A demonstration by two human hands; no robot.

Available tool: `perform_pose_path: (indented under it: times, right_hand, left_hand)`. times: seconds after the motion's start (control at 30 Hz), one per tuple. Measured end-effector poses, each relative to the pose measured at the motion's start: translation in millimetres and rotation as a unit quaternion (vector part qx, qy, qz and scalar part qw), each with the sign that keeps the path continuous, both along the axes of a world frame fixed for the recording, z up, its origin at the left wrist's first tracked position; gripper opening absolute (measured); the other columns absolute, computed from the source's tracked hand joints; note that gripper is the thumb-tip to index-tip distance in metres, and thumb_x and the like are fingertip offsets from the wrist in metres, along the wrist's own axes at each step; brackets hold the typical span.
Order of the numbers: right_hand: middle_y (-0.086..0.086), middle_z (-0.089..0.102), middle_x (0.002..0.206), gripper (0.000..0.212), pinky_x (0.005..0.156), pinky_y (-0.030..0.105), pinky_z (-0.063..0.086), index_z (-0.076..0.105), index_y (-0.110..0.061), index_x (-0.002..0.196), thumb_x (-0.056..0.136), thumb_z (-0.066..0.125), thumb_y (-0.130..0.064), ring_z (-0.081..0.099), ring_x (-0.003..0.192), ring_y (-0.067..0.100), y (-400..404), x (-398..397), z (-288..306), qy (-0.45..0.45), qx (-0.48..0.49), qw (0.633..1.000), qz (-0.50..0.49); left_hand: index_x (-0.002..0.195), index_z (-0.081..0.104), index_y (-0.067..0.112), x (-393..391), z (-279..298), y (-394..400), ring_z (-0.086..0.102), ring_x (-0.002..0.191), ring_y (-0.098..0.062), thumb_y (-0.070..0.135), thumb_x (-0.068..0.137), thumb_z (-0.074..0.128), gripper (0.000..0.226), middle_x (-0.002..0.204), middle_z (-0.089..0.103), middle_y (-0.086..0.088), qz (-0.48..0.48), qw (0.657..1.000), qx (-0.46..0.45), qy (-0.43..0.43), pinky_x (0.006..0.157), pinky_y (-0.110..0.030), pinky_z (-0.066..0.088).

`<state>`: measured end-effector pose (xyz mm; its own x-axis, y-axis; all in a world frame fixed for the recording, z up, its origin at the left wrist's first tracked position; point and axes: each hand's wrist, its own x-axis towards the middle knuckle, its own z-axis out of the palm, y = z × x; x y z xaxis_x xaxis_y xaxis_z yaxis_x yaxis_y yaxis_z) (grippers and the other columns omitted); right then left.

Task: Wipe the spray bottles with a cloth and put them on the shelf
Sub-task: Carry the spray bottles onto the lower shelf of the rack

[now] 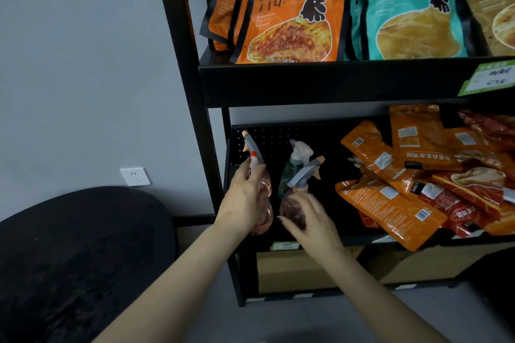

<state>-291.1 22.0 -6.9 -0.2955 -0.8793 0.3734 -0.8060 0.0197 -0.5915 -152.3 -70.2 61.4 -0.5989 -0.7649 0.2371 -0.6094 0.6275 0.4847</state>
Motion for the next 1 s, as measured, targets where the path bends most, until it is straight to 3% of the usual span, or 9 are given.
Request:
perform_pose_path:
  times: [0.1, 0.2, 0.3, 0.47, 0.63, 0.77, 0.9, 1.0]
  right_hand:
    - [-0.002, 0.037, 0.140, 0.060, 0.101, 0.026, 0.039, 0.036, -0.017, 0.140, 0.088, 0.062, -0.033, 0.042, 0.124, 0.011, -11.0, 10.1, 4.1, -0.019, 0.067, 0.995, 0.074]
    - [-0.001, 0.023, 0.152, 0.076, 0.107, 0.027, 0.029, 0.019, -0.020, 0.147, 0.087, 0.063, -0.032, 0.030, 0.136, 0.015, -29.4, 19.5, 7.7, -0.057, 0.139, 0.986, 0.078]
    - [-0.003, 0.017, 0.155, 0.084, 0.108, 0.029, 0.026, 0.013, -0.024, 0.149, 0.085, 0.067, -0.032, 0.027, 0.138, 0.016, -47.5, 22.8, 6.7, -0.109, 0.176, 0.977, 0.058]
    - [0.000, 0.024, 0.153, 0.085, 0.105, 0.028, 0.029, 0.017, -0.024, 0.148, 0.083, 0.070, -0.026, 0.030, 0.137, 0.017, -64.5, 20.0, 3.6, -0.155, 0.195, 0.967, 0.051]
    - [-0.001, 0.024, 0.153, 0.087, 0.101, 0.023, 0.028, 0.013, -0.026, 0.149, 0.083, 0.069, -0.017, 0.031, 0.136, 0.017, -66.4, 20.2, -0.6, -0.174, 0.212, 0.958, 0.081]
    - [-0.002, 0.032, 0.149, 0.084, 0.096, 0.021, 0.032, 0.019, -0.025, 0.148, 0.082, 0.070, -0.015, 0.038, 0.132, 0.016, -67.7, 21.9, -5.2, -0.208, 0.203, 0.953, 0.083]
    - [-0.002, 0.049, 0.130, 0.073, 0.085, 0.020, 0.037, 0.039, -0.023, 0.138, 0.075, 0.076, -0.018, 0.050, 0.114, 0.012, -67.1, 27.8, -11.5, -0.216, 0.155, 0.963, 0.040]
    - [0.000, 0.052, 0.116, 0.060, 0.071, 0.016, 0.041, 0.045, -0.021, 0.126, 0.075, 0.075, -0.022, 0.057, 0.098, 0.008, -67.3, 38.8, -12.5, -0.229, 0.128, 0.965, 0.001]
  left_hand:
    - [0.141, 0.028, 0.014, -10.8, 4.4, -6.2, 0.045, 0.123, -0.034, 0.008, 0.089, 0.055, 0.059, 0.147, 0.027, -0.015, 0.031, 0.999, 0.015, -0.002, 0.089, -0.042, 0.049]
    - [0.146, 0.020, 0.014, -17.7, 8.4, -12.0, 0.050, 0.116, -0.034, 0.010, 0.090, 0.056, 0.068, 0.143, 0.033, -0.015, 0.066, 0.997, 0.041, -0.015, 0.091, -0.041, 0.047]
    - [0.148, 0.015, 0.018, -18.3, 11.1, -15.0, 0.053, 0.111, -0.034, 0.006, 0.088, 0.058, 0.075, 0.135, 0.042, -0.015, 0.082, 0.995, 0.045, -0.028, 0.090, -0.040, 0.047]
    - [0.147, 0.021, 0.017, -15.8, 18.1, -17.6, 0.051, 0.113, -0.034, 0.000, 0.084, 0.058, 0.075, 0.131, 0.047, -0.014, 0.056, 0.996, 0.042, -0.053, 0.091, -0.042, 0.047]
    - [0.134, 0.044, 0.011, -13.2, 22.3, -22.1, 0.053, 0.111, -0.035, -0.005, 0.080, 0.056, 0.058, 0.125, 0.050, -0.016, 0.003, 0.996, 0.026, -0.083, 0.087, -0.041, 0.049]
    - [0.131, 0.050, 0.016, -14.7, 23.3, -25.2, 0.054, 0.112, -0.032, -0.009, 0.079, 0.055, 0.058, 0.125, 0.053, -0.012, -0.017, 0.996, 0.021, -0.083, 0.086, -0.036, 0.048]
    - [0.129, 0.053, 0.019, -14.7, 25.9, -21.4, 0.053, 0.112, -0.030, -0.006, 0.080, 0.052, 0.055, 0.125, 0.053, -0.010, -0.017, 0.997, 0.046, -0.052, 0.085, -0.037, 0.050]
    - [0.121, 0.058, 0.020, -16.9, 22.0, -12.6, 0.057, 0.104, -0.028, 0.014, 0.087, 0.055, 0.035, 0.120, 0.054, -0.007, 0.005, 0.999, 0.030, -0.025, 0.079, -0.037, 0.052]
